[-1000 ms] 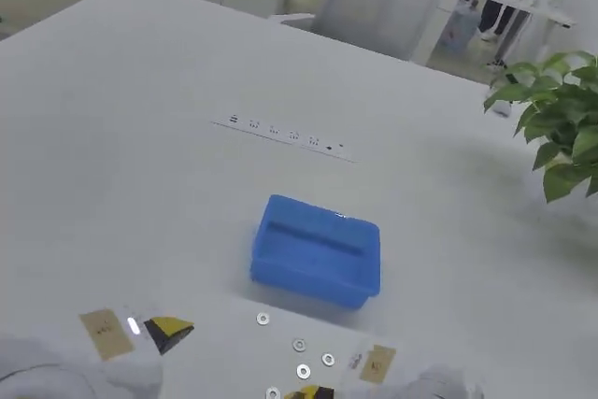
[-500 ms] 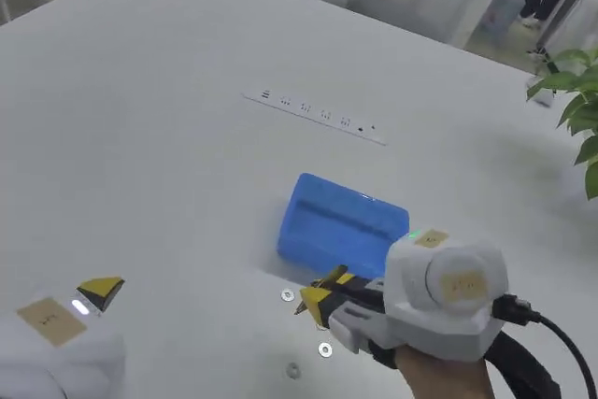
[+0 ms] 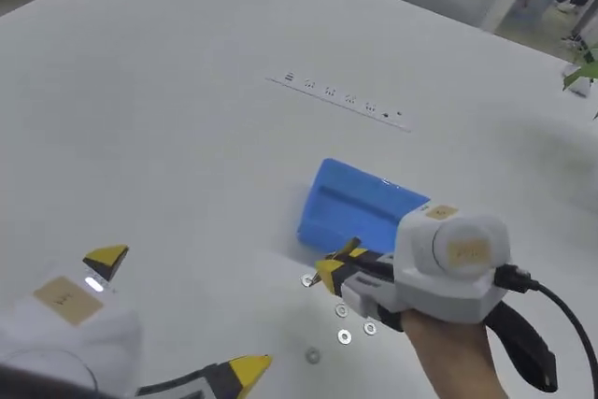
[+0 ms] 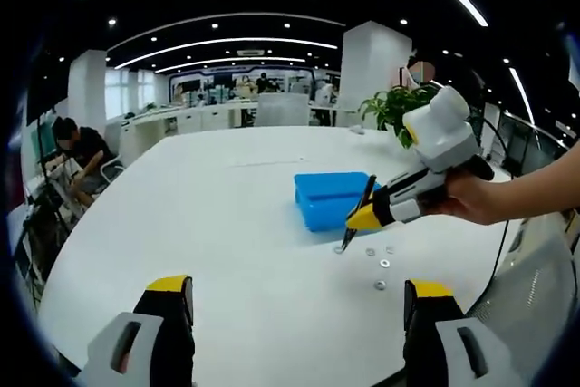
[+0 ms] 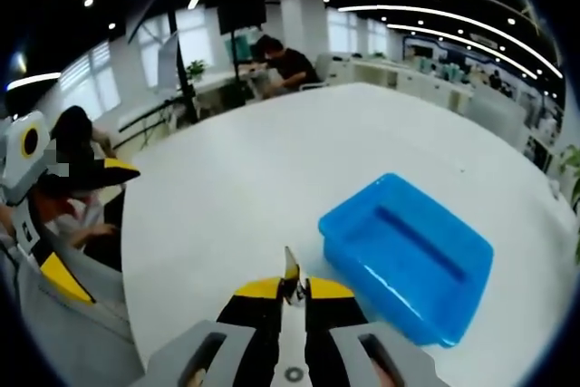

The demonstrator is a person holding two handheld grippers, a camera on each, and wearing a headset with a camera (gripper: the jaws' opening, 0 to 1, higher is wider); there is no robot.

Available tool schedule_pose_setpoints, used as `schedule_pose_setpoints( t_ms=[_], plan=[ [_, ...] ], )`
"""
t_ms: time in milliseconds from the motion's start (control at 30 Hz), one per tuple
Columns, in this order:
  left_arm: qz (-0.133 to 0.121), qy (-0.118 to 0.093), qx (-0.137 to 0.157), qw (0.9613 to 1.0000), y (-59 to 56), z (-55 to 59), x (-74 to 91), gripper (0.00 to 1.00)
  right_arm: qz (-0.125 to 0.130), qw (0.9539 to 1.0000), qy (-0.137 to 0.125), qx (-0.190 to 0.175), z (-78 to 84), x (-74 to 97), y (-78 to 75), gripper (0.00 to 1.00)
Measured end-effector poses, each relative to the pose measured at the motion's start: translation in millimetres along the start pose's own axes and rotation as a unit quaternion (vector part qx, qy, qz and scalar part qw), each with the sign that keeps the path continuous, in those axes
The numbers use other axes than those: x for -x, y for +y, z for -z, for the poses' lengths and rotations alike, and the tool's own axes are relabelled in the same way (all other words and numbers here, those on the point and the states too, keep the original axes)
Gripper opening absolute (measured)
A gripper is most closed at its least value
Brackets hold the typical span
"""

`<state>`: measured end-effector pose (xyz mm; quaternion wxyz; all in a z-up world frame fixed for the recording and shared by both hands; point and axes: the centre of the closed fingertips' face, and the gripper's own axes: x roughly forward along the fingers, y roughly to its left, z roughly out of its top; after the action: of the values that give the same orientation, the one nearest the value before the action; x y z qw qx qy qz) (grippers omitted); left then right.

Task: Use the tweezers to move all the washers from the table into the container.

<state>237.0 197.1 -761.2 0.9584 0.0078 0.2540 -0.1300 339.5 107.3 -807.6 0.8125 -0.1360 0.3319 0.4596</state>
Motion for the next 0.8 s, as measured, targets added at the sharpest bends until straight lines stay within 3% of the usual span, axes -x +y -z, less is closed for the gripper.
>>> schedule_pose_setpoints(
  t_ms=[467, 800],
  plan=[
    [-0.001, 0.012, -0.013, 0.9998, -0.1, 3.6, -1.7, 0.96, -0.001, 0.9999, 0.008, -0.006, 5.4, -9.4, -3.1, 0.05],
    [-0.007, 0.01, -0.015, 0.9998, 3.1, 3.0, -1.0, 0.95, 0.016, 0.9998, 0.012, 0.005, 4.2, -12.4, -2.6, 0.02]
  ],
)
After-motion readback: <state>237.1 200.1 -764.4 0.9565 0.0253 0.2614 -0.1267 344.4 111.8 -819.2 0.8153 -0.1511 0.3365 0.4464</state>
